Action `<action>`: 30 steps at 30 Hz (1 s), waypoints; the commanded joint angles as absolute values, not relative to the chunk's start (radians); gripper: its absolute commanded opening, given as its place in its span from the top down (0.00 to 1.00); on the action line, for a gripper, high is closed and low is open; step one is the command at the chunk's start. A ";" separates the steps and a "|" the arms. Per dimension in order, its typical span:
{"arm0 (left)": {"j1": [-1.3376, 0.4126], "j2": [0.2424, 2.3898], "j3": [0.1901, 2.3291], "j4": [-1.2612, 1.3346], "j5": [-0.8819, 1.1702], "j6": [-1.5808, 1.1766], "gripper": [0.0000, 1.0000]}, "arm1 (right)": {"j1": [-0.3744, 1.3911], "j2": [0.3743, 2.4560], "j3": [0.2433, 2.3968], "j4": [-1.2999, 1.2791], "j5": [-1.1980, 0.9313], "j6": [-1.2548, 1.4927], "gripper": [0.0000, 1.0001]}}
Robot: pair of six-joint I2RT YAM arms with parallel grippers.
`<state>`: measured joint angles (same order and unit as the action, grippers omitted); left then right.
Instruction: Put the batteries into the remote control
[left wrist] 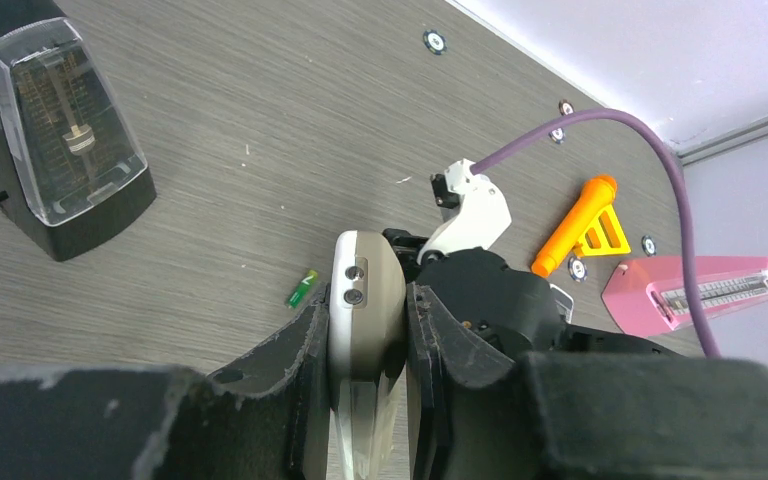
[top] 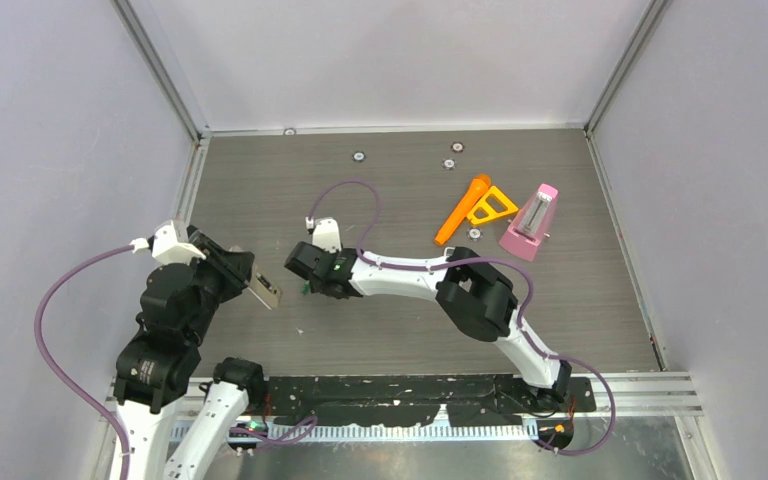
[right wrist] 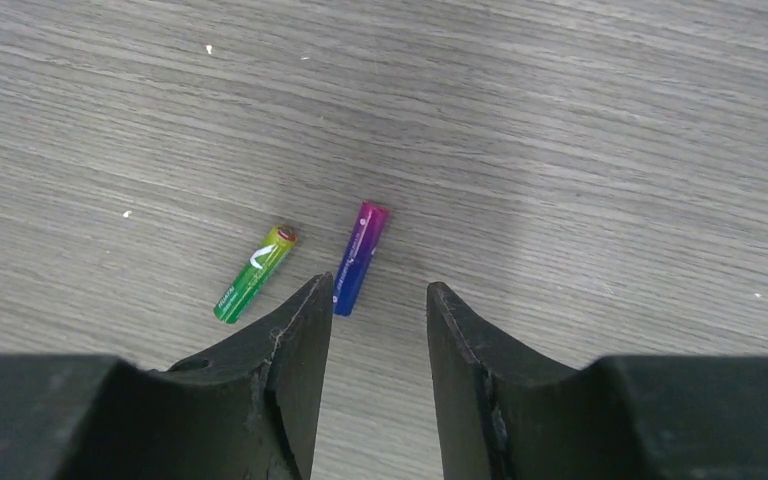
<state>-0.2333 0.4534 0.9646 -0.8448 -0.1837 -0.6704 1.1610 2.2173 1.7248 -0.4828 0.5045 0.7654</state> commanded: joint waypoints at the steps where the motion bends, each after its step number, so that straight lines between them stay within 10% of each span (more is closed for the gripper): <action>1: -0.229 0.445 0.975 -0.832 -0.205 -0.651 1.00 | 1.162 2.255 1.806 -0.501 0.530 0.809 0.55; 12: -0.229 0.446 0.959 -0.822 -0.204 -0.648 1.00 | 1.162 2.333 1.863 -0.558 0.523 0.769 0.67; 19: -0.229 0.439 0.935 -0.823 -0.183 -0.662 1.00 | 1.148 2.278 1.784 -0.543 0.538 0.744 0.94; 30: -0.229 0.446 0.808 -0.606 0.230 -0.709 1.00 | 1.118 1.774 1.295 -0.402 0.543 0.640 0.95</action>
<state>-0.2333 0.4469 0.8661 -0.8024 -0.0147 -0.6773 1.1282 2.0228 1.4387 -0.4614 0.5007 0.6846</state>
